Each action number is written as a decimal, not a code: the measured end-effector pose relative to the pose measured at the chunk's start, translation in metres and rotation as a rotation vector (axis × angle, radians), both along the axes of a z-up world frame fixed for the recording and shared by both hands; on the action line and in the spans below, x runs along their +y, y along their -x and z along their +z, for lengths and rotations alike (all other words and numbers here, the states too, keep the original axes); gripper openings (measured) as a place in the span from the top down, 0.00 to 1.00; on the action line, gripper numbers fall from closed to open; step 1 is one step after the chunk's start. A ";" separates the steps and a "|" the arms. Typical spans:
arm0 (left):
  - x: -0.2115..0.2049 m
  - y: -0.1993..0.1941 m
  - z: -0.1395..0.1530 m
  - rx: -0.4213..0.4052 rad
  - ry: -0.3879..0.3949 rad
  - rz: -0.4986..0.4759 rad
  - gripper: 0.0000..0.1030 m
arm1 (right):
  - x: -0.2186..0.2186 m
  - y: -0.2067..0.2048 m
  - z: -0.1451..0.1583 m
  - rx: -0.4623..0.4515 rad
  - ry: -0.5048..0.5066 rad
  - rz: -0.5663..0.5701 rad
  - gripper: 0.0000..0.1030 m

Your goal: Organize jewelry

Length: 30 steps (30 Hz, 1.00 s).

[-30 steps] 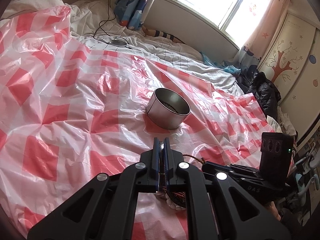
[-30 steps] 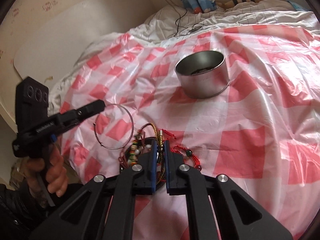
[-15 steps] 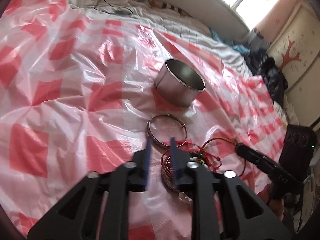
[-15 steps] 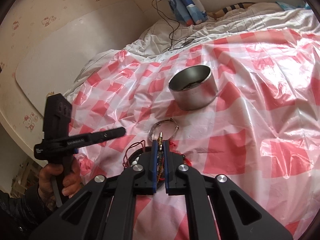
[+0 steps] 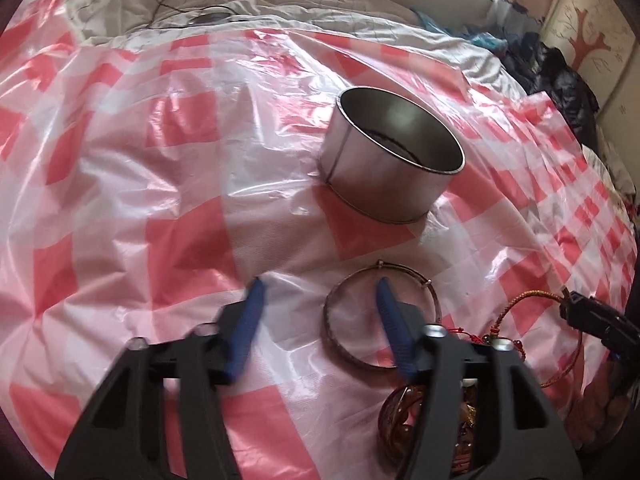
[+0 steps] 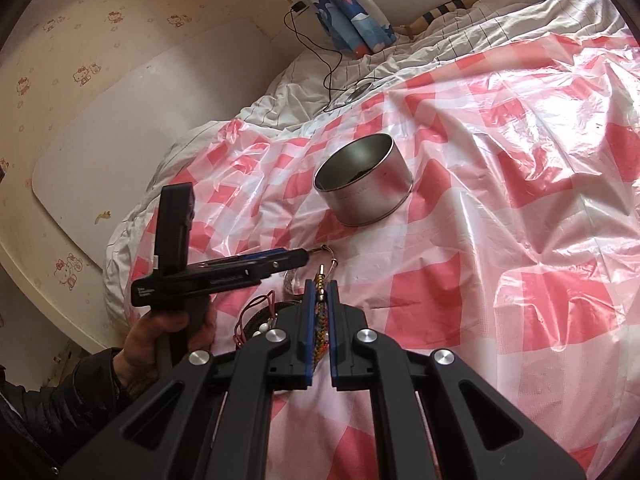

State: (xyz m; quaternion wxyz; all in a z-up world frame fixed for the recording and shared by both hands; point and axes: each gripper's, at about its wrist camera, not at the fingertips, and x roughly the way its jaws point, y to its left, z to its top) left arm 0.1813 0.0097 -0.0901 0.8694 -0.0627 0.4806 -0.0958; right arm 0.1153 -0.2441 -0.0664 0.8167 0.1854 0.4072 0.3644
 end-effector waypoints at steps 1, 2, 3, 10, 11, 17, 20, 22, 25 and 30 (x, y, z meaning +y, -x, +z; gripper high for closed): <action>-0.003 -0.002 -0.003 0.019 -0.005 -0.019 0.93 | 0.000 0.000 -0.001 0.003 -0.001 0.000 0.94; -0.002 -0.002 -0.004 0.017 0.004 -0.028 0.96 | 0.000 -0.001 -0.001 0.005 -0.002 -0.002 0.94; -0.003 -0.001 -0.005 0.018 0.007 -0.039 0.96 | 0.000 -0.002 -0.002 0.008 -0.003 -0.004 0.94; 0.005 0.013 0.005 -0.010 0.034 -0.031 0.96 | -0.002 -0.003 0.002 0.007 -0.024 -0.017 0.94; 0.013 0.016 0.010 -0.020 0.064 -0.011 0.96 | -0.003 -0.003 0.003 0.003 -0.029 -0.020 0.94; 0.036 0.019 0.048 -0.096 0.106 0.048 0.96 | -0.010 -0.010 0.025 -0.037 -0.072 -0.050 0.94; 0.027 0.001 0.070 -0.132 0.092 0.040 0.96 | -0.010 -0.021 0.038 -0.061 -0.096 -0.063 0.94; 0.017 -0.012 0.082 -0.154 0.070 0.028 0.96 | -0.007 -0.028 0.046 -0.077 -0.104 -0.067 0.94; -0.001 -0.039 0.089 -0.160 0.026 0.011 0.96 | -0.002 -0.039 0.057 -0.102 -0.105 -0.071 0.94; -0.032 -0.076 0.075 -0.107 -0.056 -0.023 0.96 | -0.002 -0.063 0.073 -0.135 -0.114 -0.103 0.94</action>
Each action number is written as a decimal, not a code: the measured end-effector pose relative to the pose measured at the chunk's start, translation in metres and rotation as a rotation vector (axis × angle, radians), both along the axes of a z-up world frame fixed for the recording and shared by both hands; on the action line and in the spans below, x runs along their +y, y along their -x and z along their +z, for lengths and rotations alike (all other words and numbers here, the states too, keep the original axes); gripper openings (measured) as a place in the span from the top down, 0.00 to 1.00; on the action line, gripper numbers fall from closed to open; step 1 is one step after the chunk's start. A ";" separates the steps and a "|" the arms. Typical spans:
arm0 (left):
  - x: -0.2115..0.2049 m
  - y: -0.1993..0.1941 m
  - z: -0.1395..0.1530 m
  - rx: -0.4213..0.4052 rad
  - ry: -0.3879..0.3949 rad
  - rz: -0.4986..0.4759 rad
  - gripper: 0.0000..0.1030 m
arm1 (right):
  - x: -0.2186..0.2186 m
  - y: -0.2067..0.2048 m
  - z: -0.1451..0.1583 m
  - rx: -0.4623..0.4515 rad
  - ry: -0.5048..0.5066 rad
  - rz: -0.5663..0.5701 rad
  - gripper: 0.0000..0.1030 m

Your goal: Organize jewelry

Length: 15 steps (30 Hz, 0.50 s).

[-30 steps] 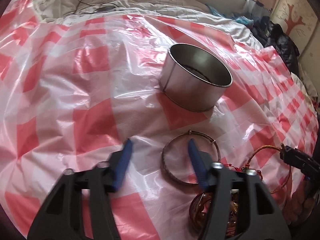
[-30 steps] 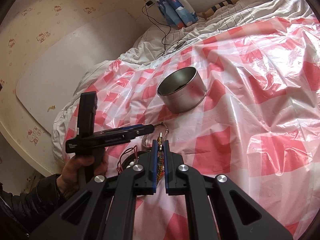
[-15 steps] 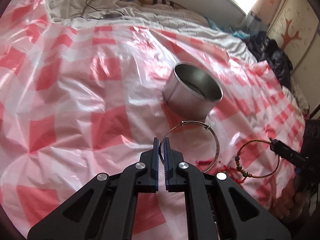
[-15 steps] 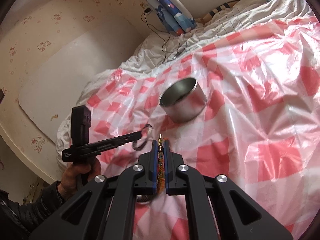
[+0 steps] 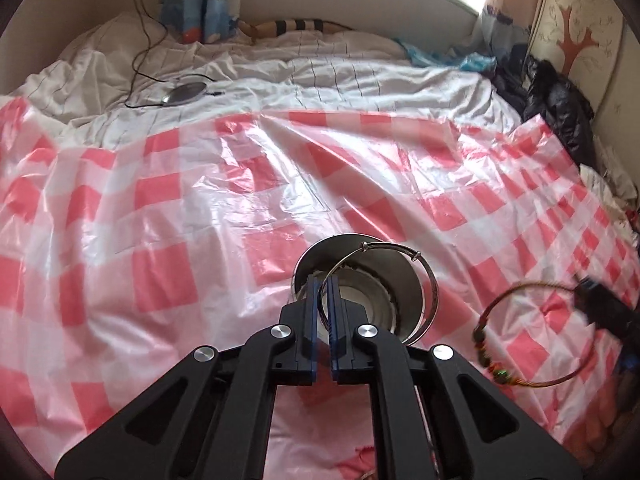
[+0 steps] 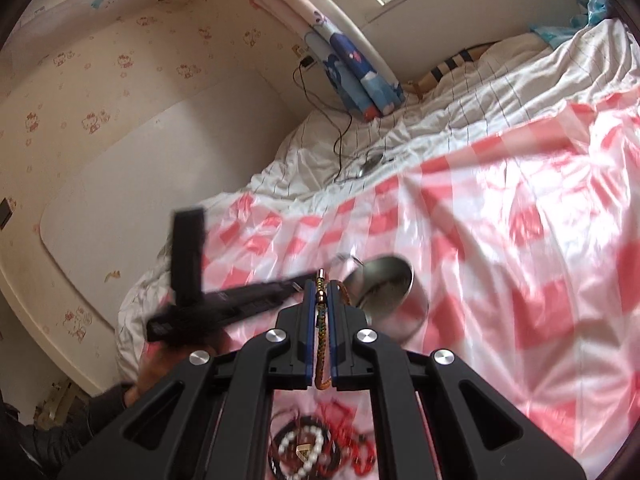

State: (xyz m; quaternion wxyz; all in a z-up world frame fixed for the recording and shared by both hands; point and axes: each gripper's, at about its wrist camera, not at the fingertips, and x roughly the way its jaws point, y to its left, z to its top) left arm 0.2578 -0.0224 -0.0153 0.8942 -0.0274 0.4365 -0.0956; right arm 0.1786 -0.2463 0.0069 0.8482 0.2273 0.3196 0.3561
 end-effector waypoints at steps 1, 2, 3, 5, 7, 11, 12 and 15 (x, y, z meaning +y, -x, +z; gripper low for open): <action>-0.005 -0.010 -0.007 0.023 -0.016 -0.003 0.96 | 0.000 -0.006 0.002 -0.003 -0.002 -0.006 0.94; -0.007 -0.015 -0.013 0.039 -0.026 -0.005 0.96 | 0.000 -0.011 0.003 -0.004 -0.002 -0.009 0.94; -0.010 -0.021 -0.019 0.056 -0.033 -0.006 0.95 | 0.003 -0.017 0.002 -0.004 0.000 -0.008 0.94; -0.008 -0.028 -0.025 0.072 -0.030 0.007 0.93 | 0.009 -0.028 0.000 0.003 0.007 -0.005 0.94; 0.000 -0.025 -0.024 0.050 -0.006 0.037 0.91 | 0.021 -0.041 -0.007 0.019 0.018 0.010 0.94; 0.030 -0.003 -0.012 -0.015 0.045 0.126 0.84 | 0.041 -0.062 -0.027 0.066 0.007 0.042 0.94; 0.038 0.001 -0.012 -0.020 0.061 0.143 0.79 | 0.045 -0.067 -0.032 0.080 -0.001 0.050 0.94; 0.056 0.024 -0.013 -0.023 0.091 0.182 0.67 | 0.066 -0.082 -0.050 0.117 0.195 -0.011 0.88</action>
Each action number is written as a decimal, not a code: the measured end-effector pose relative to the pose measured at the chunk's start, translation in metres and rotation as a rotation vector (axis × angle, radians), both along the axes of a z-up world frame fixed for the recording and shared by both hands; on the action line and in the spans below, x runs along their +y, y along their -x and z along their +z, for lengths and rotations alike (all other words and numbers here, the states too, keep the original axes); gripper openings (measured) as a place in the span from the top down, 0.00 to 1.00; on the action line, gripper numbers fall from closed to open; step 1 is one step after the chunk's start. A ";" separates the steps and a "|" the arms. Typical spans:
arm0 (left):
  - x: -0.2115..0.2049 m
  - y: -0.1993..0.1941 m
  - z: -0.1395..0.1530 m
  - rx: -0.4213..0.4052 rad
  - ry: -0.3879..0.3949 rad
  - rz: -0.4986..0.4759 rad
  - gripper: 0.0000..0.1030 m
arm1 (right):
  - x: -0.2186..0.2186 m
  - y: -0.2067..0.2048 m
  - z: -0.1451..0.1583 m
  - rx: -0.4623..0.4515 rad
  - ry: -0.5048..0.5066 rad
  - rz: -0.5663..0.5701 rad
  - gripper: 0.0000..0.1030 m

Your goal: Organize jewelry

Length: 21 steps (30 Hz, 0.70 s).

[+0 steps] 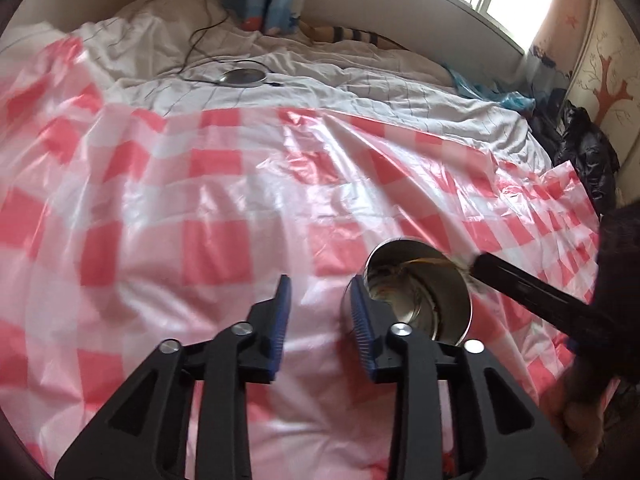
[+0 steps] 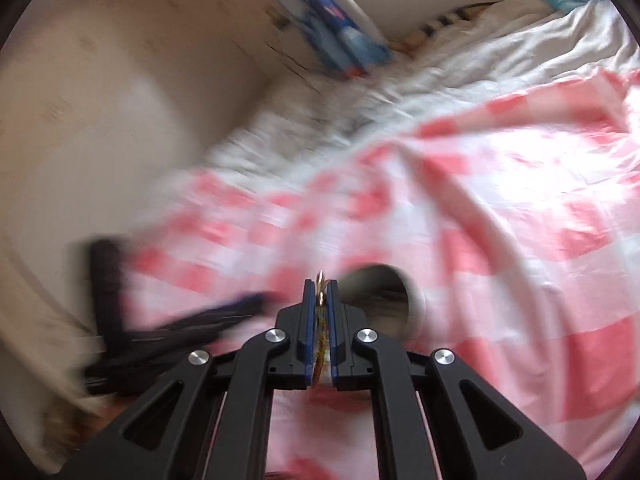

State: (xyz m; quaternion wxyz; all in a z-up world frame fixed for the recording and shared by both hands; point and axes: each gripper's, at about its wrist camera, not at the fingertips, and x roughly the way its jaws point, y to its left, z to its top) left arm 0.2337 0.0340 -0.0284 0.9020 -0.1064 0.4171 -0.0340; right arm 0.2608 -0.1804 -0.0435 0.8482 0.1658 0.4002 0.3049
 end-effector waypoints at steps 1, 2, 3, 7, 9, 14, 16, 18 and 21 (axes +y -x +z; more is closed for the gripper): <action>0.004 0.012 -0.003 0.009 0.013 -0.001 0.66 | 0.005 -0.001 -0.004 -0.014 0.082 -0.029 0.72; 0.007 0.019 -0.005 0.015 0.021 -0.003 0.63 | 0.003 0.001 -0.007 -0.018 0.106 -0.053 0.64; 0.009 0.028 -0.009 0.024 0.032 -0.009 0.60 | -0.002 0.006 -0.007 -0.028 0.097 -0.073 0.56; 0.017 0.066 -0.030 0.101 0.136 -0.039 0.56 | -0.023 0.048 0.002 -0.073 0.057 -0.082 0.51; 0.016 0.078 -0.039 0.131 0.175 -0.061 0.54 | -0.032 0.073 0.001 -0.060 0.034 -0.067 0.49; 0.003 0.095 -0.057 0.210 0.291 -0.135 0.47 | -0.052 0.117 -0.017 0.019 -0.056 -0.038 0.49; 0.002 0.099 -0.059 0.219 0.305 -0.135 0.46 | -0.059 0.128 -0.029 0.055 -0.091 -0.048 0.49; 0.003 0.103 -0.062 0.235 0.340 -0.129 0.43 | -0.062 0.133 -0.037 0.081 -0.116 -0.057 0.49; 0.002 0.109 -0.064 0.242 0.372 -0.125 0.43 | -0.063 0.137 -0.037 0.087 -0.130 -0.057 0.49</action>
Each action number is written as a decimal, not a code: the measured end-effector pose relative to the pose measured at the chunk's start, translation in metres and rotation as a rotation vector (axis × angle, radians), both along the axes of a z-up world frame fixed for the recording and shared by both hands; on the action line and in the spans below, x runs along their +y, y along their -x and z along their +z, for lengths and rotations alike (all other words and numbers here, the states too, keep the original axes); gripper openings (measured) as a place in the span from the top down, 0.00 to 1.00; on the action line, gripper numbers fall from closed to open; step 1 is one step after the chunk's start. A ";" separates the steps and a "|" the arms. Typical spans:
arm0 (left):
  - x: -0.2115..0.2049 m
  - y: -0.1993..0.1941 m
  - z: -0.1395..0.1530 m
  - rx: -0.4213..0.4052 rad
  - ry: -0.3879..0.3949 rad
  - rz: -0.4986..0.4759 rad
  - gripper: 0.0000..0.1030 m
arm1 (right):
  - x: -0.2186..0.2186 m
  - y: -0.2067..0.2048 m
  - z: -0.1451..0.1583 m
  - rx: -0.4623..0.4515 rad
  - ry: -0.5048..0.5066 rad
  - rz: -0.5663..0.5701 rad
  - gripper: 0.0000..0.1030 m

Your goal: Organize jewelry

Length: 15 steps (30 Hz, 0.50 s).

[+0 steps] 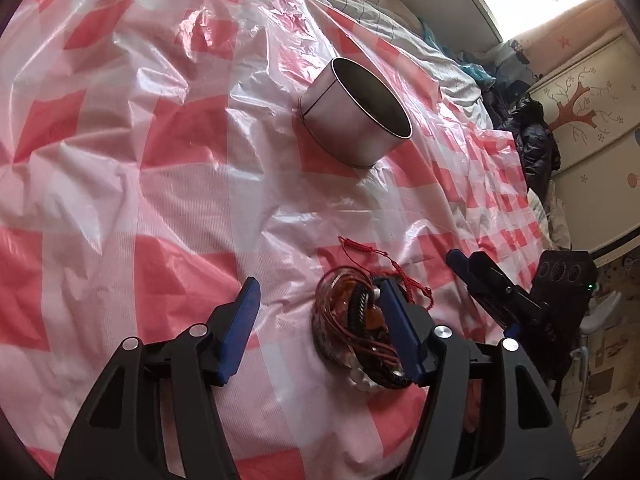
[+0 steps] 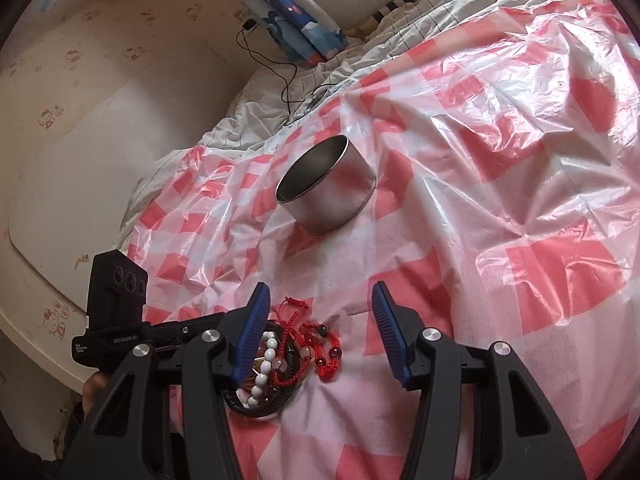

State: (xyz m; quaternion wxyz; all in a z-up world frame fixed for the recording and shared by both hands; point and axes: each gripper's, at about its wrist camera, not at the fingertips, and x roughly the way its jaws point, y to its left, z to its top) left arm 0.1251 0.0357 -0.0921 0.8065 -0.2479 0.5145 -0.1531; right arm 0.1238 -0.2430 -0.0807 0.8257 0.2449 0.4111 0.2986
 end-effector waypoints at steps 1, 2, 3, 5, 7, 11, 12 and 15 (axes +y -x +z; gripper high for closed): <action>-0.001 0.002 0.000 -0.001 0.001 0.003 0.43 | 0.001 0.000 0.001 -0.002 0.000 0.005 0.49; -0.003 0.005 0.000 -0.006 -0.001 0.006 0.43 | 0.003 0.000 0.002 -0.003 0.003 0.012 0.49; -0.003 0.006 0.001 -0.009 -0.003 0.008 0.43 | 0.003 0.001 0.002 -0.002 0.006 0.019 0.49; -0.005 0.006 0.004 -0.014 -0.004 0.012 0.43 | 0.007 0.001 0.002 0.002 0.019 0.037 0.49; -0.003 0.008 0.009 -0.021 -0.006 0.008 0.43 | 0.008 0.001 0.003 0.003 0.024 0.049 0.49; -0.015 0.011 0.012 -0.023 -0.022 -0.022 0.43 | 0.015 0.001 0.004 0.011 0.041 0.085 0.49; -0.015 0.012 0.013 -0.028 -0.023 -0.015 0.47 | 0.017 0.001 0.004 0.012 0.045 0.097 0.49; -0.011 0.013 0.013 -0.040 -0.004 0.003 0.85 | 0.027 0.000 0.005 0.023 0.055 0.149 0.49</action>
